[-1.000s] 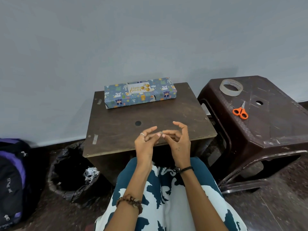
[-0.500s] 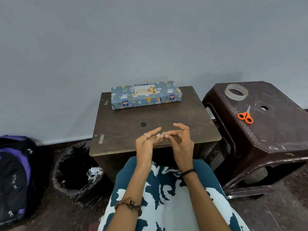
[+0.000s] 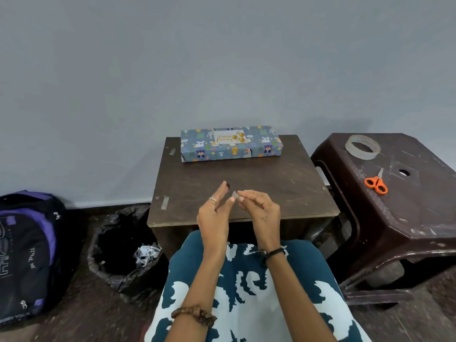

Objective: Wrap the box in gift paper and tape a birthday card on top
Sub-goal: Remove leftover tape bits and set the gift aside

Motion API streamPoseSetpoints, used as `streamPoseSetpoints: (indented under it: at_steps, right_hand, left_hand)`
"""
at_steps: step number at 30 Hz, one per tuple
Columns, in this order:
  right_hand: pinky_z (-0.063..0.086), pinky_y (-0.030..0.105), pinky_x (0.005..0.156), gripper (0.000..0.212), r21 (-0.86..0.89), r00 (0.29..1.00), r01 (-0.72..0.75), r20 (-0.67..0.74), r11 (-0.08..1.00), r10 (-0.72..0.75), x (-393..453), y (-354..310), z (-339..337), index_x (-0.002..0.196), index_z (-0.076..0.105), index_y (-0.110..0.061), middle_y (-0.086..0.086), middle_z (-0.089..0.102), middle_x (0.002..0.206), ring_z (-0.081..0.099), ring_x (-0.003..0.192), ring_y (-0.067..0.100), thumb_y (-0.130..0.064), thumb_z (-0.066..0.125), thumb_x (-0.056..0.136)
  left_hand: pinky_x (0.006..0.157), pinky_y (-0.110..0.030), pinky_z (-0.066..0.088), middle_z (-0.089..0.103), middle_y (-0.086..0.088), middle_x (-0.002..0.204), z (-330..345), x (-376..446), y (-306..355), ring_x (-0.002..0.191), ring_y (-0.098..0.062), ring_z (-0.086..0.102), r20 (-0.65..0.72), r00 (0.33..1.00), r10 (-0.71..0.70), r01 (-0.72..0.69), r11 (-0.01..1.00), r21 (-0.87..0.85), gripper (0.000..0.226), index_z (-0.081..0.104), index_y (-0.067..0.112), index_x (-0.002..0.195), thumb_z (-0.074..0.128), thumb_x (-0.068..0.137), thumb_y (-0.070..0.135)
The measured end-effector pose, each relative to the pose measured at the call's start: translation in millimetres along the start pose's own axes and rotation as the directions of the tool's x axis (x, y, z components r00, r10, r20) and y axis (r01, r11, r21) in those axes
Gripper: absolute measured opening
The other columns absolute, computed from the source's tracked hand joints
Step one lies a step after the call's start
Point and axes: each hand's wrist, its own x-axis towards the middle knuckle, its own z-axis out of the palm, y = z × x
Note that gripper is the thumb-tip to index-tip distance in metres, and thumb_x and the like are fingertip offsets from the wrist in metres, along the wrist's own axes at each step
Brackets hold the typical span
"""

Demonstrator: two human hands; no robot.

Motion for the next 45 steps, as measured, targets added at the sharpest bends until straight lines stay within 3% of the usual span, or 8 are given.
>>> streamPoseSetpoints:
  at_steps: [3, 7, 12, 16, 22, 32, 39, 45]
  right_hand:
    - [0.054, 0.020, 0.077, 0.017, 0.040, 0.997, -0.082, 0.011, 0.996, 0.081, 0.4, -1.3, 6.8, 0.084, 0.073, -0.014, 0.009, 0.066, 0.099, 0.067, 0.093, 0.020, -0.002, 0.061, 0.086]
    - [0.054, 0.021, 0.078, 0.009, 0.057, 0.981, -0.190, 0.052, 0.980, 0.187, 5.4, -2.4, 15.1, 0.084, 0.073, -0.011, 0.009, 0.070, 0.090, 0.067, 0.087, 0.016, -0.011, 0.065, 0.085]
    - [0.055, 0.029, 0.079, 0.008, -0.117, 0.982, -0.183, 0.030, 0.976, 0.188, 15.1, -4.0, 24.4, 0.076, 0.069, -0.013, 0.004, 0.070, 0.074, 0.067, 0.073, 0.011, -0.017, 0.075, 0.076]
    - [0.053, 0.019, 0.069, 0.007, -0.098, 0.980, -0.197, -0.011, 0.975, 0.197, 26.3, -9.8, 26.9, 0.077, 0.069, -0.016, -0.001, 0.068, 0.074, 0.065, 0.068, 0.007, -0.010, 0.070, 0.081]
    - [0.055, 0.020, 0.064, 0.017, -0.062, 0.977, -0.190, 0.091, 0.980, 0.195, 38.6, -7.7, 31.9, 0.108, 0.061, -0.009, 0.007, 0.069, 0.079, 0.064, 0.064, 0.010, -0.005, 0.052, 0.093]
    - [0.055, 0.020, 0.079, 0.008, -0.100, 0.913, -0.279, 0.281, 0.955, 0.296, 64.9, -7.5, 79.0, 0.087, 0.071, -0.001, 0.016, 0.070, 0.089, 0.066, 0.083, 0.018, -0.004, 0.068, 0.080]
    - [0.053, 0.011, 0.059, 0.008, -0.406, 0.856, -0.009, 0.470, 0.914, 0.217, 65.3, -6.2, 159.6, 0.088, 0.069, -0.010, 0.002, 0.067, 0.074, 0.062, 0.062, 0.002, -0.006, 0.069, 0.080]
    - [0.058, 0.032, 0.077, 0.007, -0.583, 0.713, 0.107, 0.610, 0.805, 0.347, 62.8, 30.1, 241.3, 0.082, 0.071, -0.004, 0.006, 0.070, 0.078, 0.068, 0.076, 0.020, -0.008, 0.066, 0.084]
  left_hand:
    - [0.062, 0.005, 0.038, 0.061, 0.018, 0.099, -0.1, 0.2, 2.9, 0.073, 0.018, 0.054, -0.086, 0.996, 0.018, -0.016, 0.999, 0.032, 0.041, 0.054, 0.027, 0.124, 0.063, 0.088, 0.010]
    - [0.070, -0.001, 0.041, 0.067, 0.001, 0.106, -0.6, 0.6, 5.0, 0.088, 0.003, 0.065, -0.121, 0.991, 0.065, -0.063, 0.998, 0.022, 0.027, 0.057, 0.027, 0.106, 0.042, 0.097, 0.006]
    - [0.076, -0.004, 0.042, 0.063, 0.013, 0.110, -2.0, -3.1, 6.9, 0.087, -0.002, 0.068, -0.129, 0.987, 0.100, -0.096, 0.995, 0.040, 0.035, 0.049, 0.022, 0.125, 0.032, 0.100, 0.005]
    - [0.084, -0.014, 0.048, 0.056, 0.009, 0.125, -5.6, -1.5, 8.5, 0.086, -0.005, 0.069, -0.217, 0.969, 0.113, -0.107, 0.993, 0.039, 0.037, 0.052, 0.020, 0.125, 0.033, 0.098, 0.002]
    - [0.092, -0.032, 0.051, 0.063, 0.000, 0.113, -4.1, 18.4, 4.9, 0.092, -0.002, 0.065, -0.174, 0.984, 0.033, -0.030, 0.999, 0.022, 0.027, 0.061, 0.017, 0.110, 0.043, 0.096, 0.002]
    - [0.083, -0.028, 0.051, 0.068, -0.007, 0.101, -26.6, 63.2, 15.4, 0.096, -0.018, 0.064, -0.303, 0.945, -0.121, 0.058, 0.976, -0.209, 0.021, 0.066, 0.019, 0.092, 0.050, 0.093, 0.005]
    - [0.062, -0.014, 0.051, 0.065, -0.007, 0.086, -82.6, 89.5, 12.5, 0.076, -0.014, 0.061, -0.473, 0.867, -0.160, 0.008, 0.951, -0.308, 0.015, 0.063, 0.005, 0.100, 0.050, 0.093, 0.000]
    - [0.082, -0.021, 0.052, 0.066, -0.012, 0.104, -139.6, 107.3, -1.4, 0.098, -0.016, 0.064, -0.611, 0.746, -0.264, -0.033, 0.902, -0.430, 0.025, 0.058, 0.001, 0.116, 0.050, 0.093, -0.001]
